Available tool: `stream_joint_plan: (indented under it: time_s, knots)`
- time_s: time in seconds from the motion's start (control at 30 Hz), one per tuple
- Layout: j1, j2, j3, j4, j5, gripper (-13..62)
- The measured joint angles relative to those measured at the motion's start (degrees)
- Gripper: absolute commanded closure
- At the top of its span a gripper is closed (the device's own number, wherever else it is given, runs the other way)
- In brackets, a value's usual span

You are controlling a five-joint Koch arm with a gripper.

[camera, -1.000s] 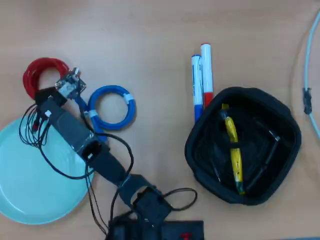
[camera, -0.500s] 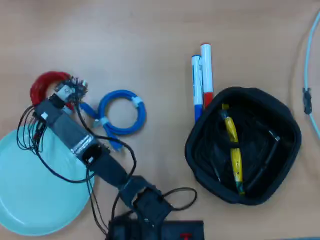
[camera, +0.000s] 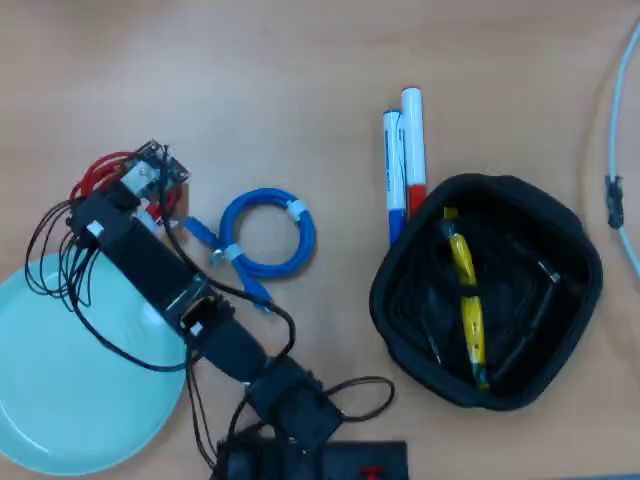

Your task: Put a black charging cable in a black bowl and put a red charging cable in a green bowl

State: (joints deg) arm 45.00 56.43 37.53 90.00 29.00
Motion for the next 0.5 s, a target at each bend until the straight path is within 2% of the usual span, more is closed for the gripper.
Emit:
stream_joint_plan:
  time_s: [0.5]
  knots:
    - [0.97, 3.96, -3.34, 1.05, -5.80, 56.2]
